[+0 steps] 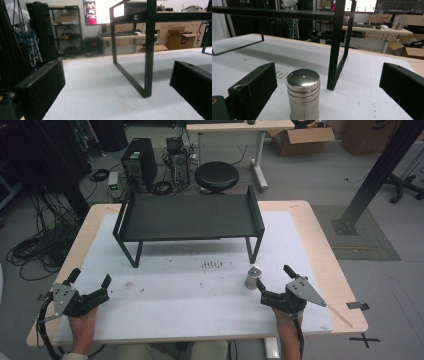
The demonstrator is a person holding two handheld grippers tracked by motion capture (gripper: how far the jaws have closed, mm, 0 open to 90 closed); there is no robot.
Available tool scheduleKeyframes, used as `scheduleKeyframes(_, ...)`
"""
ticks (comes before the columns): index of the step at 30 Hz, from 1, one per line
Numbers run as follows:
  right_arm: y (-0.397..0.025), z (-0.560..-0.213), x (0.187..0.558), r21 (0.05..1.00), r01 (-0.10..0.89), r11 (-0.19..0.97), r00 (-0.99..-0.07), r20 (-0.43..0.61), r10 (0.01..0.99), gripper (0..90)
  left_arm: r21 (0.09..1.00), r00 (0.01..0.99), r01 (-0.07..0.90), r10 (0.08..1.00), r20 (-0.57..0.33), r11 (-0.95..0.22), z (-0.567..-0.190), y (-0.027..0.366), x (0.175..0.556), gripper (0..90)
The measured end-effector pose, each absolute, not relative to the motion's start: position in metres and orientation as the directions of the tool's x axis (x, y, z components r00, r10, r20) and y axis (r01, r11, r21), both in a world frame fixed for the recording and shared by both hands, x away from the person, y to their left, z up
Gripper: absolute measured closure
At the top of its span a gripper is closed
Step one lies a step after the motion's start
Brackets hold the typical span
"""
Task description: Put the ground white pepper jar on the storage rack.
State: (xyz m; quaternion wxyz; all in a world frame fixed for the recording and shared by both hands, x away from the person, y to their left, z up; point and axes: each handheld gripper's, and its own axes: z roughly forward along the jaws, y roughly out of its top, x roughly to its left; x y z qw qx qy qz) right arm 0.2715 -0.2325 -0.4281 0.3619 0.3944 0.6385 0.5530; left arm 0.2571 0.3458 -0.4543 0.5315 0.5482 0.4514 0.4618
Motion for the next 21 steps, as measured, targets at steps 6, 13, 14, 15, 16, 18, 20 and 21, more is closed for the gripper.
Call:
scheduleKeyframes(6, -0.229, -0.428, 0.275, 0.988, 0.131, 0.086, -0.442, -0.019, 0.897, 0.8, 1.000, 0.166, 0.004, 0.986, 0.026, -0.027, -0.454, 0.346, 0.257, 0.5)
scheduleKeyframes(13, -0.223, -0.428, 0.283, 0.978, 0.177, 0.109, -0.471, -0.013, 0.882, 1.1, 1.000, 0.168, 0.003, 0.986, 0.024, -0.025, -0.454, 0.346, 0.257, 0.4)
scheduleKeyframes(14, -0.223, -0.428, 0.283, 0.978, 0.177, 0.109, -0.471, -0.013, 0.882, 1.1, 1.000, 0.168, 0.003, 0.985, 0.024, -0.025, -0.454, 0.346, 0.257, 0.4)
scheduleKeyframes(15, -0.222, -0.428, 0.285, 0.976, 0.185, 0.113, -0.478, -0.011, 0.878, 1.4, 1.000, 0.168, 0.003, 0.985, 0.024, -0.025, -0.454, 0.346, 0.257, 0.5)
scheduleKeyframes(16, -0.221, -0.428, 0.285, 0.975, 0.188, 0.118, -0.481, -0.013, 0.877, 1.6, 1.000, 0.168, 0.003, 0.985, 0.024, -0.025, -0.454, 0.346, 0.257, 0.4)
scheduleKeyframes(18, -0.221, -0.427, 0.286, 0.974, 0.192, 0.123, -0.485, -0.015, 0.874, 1.9, 1.000, 0.169, 0.003, 0.985, 0.025, -0.026, -0.454, 0.346, 0.257, 0.4)
scheduleKeyframes(20, -0.219, -0.427, 0.288, 0.971, 0.201, 0.132, -0.491, -0.017, 0.871, 1.8, 1.000, 0.169, 0.004, 0.985, 0.024, -0.025, -0.454, 0.346, 0.257, 0.5)
scheduleKeyframes(21, -0.219, -0.427, 0.289, 0.969, 0.207, 0.135, -0.494, -0.015, 0.870, 1.8, 1.000, 0.169, 0.004, 0.985, 0.025, -0.026, -0.454, 0.346, 0.257, 0.5)
